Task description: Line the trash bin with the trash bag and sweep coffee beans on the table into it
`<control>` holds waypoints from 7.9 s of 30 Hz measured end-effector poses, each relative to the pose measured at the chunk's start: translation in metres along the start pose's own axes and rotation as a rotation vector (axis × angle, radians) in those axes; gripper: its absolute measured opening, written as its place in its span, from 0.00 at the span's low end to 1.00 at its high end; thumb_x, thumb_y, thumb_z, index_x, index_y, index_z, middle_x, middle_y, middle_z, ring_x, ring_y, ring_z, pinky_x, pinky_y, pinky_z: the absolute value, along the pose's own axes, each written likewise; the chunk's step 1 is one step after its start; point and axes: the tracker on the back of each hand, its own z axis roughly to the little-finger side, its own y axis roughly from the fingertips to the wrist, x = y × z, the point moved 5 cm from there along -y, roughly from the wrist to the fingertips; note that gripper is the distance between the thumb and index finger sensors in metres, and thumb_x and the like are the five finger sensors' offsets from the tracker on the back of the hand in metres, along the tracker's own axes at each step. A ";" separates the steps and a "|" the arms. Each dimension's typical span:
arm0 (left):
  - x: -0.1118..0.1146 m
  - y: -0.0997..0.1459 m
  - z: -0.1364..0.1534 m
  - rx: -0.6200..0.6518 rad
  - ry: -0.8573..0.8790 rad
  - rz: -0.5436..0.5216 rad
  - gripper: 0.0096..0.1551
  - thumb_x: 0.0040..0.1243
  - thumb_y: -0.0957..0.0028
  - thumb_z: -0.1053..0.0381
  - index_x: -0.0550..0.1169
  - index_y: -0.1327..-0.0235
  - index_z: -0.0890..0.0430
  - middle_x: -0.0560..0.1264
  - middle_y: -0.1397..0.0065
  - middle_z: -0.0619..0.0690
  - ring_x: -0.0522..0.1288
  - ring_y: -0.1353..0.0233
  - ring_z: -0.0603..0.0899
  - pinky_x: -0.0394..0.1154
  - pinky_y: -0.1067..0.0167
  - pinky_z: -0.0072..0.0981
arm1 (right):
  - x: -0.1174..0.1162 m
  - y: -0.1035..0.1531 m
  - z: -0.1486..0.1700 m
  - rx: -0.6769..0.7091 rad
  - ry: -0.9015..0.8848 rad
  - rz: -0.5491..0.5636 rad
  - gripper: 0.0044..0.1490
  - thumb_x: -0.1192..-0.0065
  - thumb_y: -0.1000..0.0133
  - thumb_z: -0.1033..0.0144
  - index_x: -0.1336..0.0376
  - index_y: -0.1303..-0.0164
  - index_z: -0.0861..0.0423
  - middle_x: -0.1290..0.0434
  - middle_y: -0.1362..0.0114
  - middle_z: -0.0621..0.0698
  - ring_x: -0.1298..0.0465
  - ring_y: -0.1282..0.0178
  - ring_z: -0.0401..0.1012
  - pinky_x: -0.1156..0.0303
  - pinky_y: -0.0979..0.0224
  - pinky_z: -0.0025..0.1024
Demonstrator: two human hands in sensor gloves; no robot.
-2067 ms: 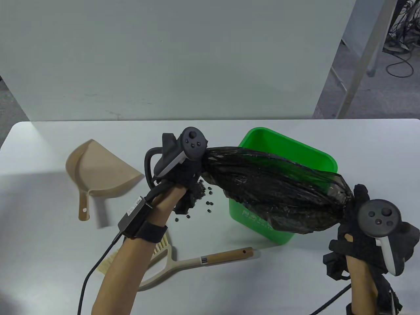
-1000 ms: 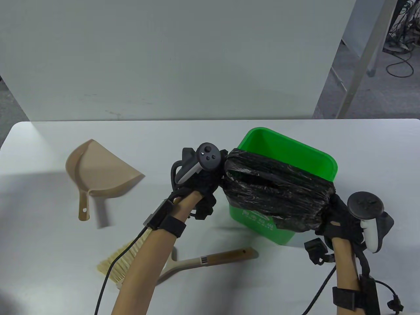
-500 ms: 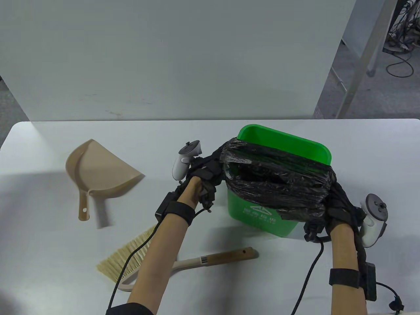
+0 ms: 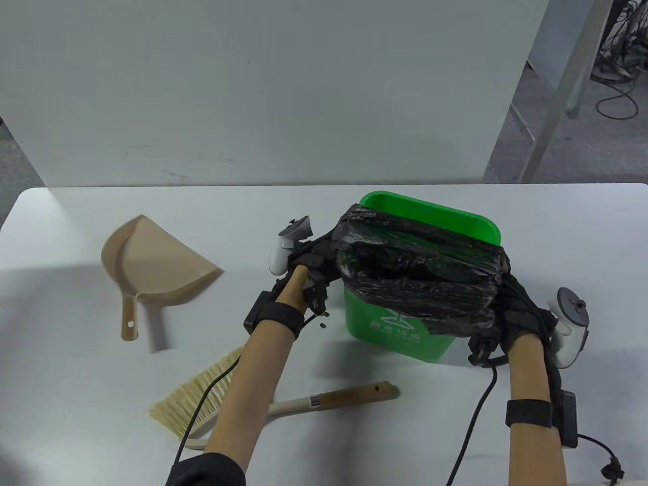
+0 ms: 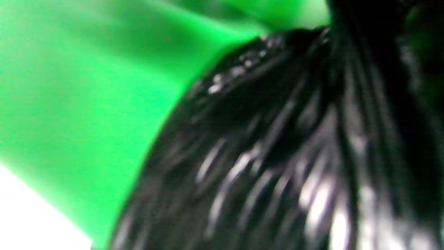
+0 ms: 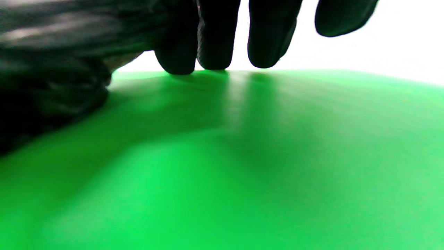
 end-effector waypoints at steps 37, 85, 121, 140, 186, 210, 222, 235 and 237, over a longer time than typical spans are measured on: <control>-0.024 -0.004 -0.001 -0.281 -0.136 -0.233 0.28 0.36 0.24 0.37 0.61 0.12 0.41 0.55 0.05 0.46 0.47 0.06 0.67 0.56 0.20 0.75 | 0.002 -0.014 0.002 0.098 -0.073 -0.063 0.22 0.54 0.29 0.57 0.39 0.33 0.57 0.40 0.14 0.55 0.41 0.17 0.66 0.54 0.27 0.80; -0.017 0.006 -0.001 -0.140 -0.148 -0.238 0.44 0.38 0.29 0.27 0.54 0.08 0.51 0.49 0.04 0.55 0.44 0.10 0.78 0.48 0.30 0.90 | 0.008 -0.005 0.035 -0.091 -0.034 0.085 0.21 0.58 0.30 0.58 0.36 0.41 0.58 0.36 0.16 0.63 0.37 0.23 0.71 0.46 0.33 0.79; -0.023 -0.005 0.005 -0.281 -0.127 -0.207 0.31 0.35 0.24 0.39 0.55 0.08 0.41 0.50 0.03 0.45 0.43 0.07 0.68 0.55 0.23 0.77 | 0.004 -0.019 0.041 -0.099 -0.005 0.036 0.21 0.60 0.29 0.57 0.35 0.43 0.57 0.41 0.12 0.60 0.41 0.22 0.74 0.49 0.34 0.81; -0.025 -0.010 0.004 -0.150 -0.053 -0.106 0.32 0.33 0.26 0.29 0.57 0.10 0.37 0.51 0.03 0.39 0.37 0.06 0.68 0.38 0.28 0.84 | -0.001 -0.033 0.045 -0.002 -0.143 -0.054 0.21 0.57 0.29 0.51 0.35 0.42 0.53 0.40 0.11 0.53 0.49 0.15 0.70 0.59 0.32 0.81; 0.006 0.082 -0.050 0.167 -0.146 -0.302 0.50 0.38 0.26 0.34 0.34 0.12 0.60 0.31 0.09 0.66 0.32 0.13 0.79 0.37 0.32 0.87 | -0.001 0.035 -0.012 0.171 -0.106 0.018 0.49 0.64 0.29 0.49 0.70 0.13 0.69 0.70 0.16 0.84 0.62 0.24 0.81 0.61 0.37 0.83; 0.069 0.095 -0.005 0.207 -0.607 -0.061 0.79 0.53 0.45 0.22 0.19 0.27 0.63 0.19 0.17 0.67 0.24 0.17 0.81 0.29 0.38 0.88 | -0.041 0.080 -0.034 0.243 0.164 -0.223 0.65 0.56 0.34 0.40 0.74 0.17 0.77 0.72 0.17 0.86 0.64 0.25 0.82 0.64 0.39 0.86; 0.051 0.089 0.014 0.062 -0.811 -0.246 0.72 0.59 0.39 0.31 0.26 0.21 0.63 0.27 0.13 0.67 0.35 0.14 0.80 0.37 0.33 0.88 | -0.040 0.086 -0.039 0.281 0.142 -0.295 0.69 0.53 0.35 0.38 0.75 0.18 0.79 0.75 0.18 0.86 0.67 0.26 0.82 0.66 0.39 0.86; 0.050 0.109 -0.001 0.089 -0.881 -0.272 0.70 0.56 0.40 0.28 0.30 0.18 0.64 0.29 0.11 0.68 0.35 0.15 0.82 0.35 0.35 0.89 | -0.038 0.122 -0.102 0.472 0.359 0.059 0.63 0.58 0.34 0.39 0.71 0.16 0.76 0.71 0.16 0.85 0.65 0.25 0.82 0.65 0.39 0.85; 0.052 0.121 -0.009 0.111 -0.889 -0.273 0.69 0.54 0.40 0.27 0.32 0.16 0.64 0.31 0.11 0.68 0.35 0.15 0.82 0.35 0.36 0.90 | -0.046 0.129 -0.111 0.486 0.444 0.099 0.63 0.58 0.34 0.39 0.71 0.15 0.76 0.70 0.16 0.85 0.65 0.25 0.82 0.65 0.39 0.85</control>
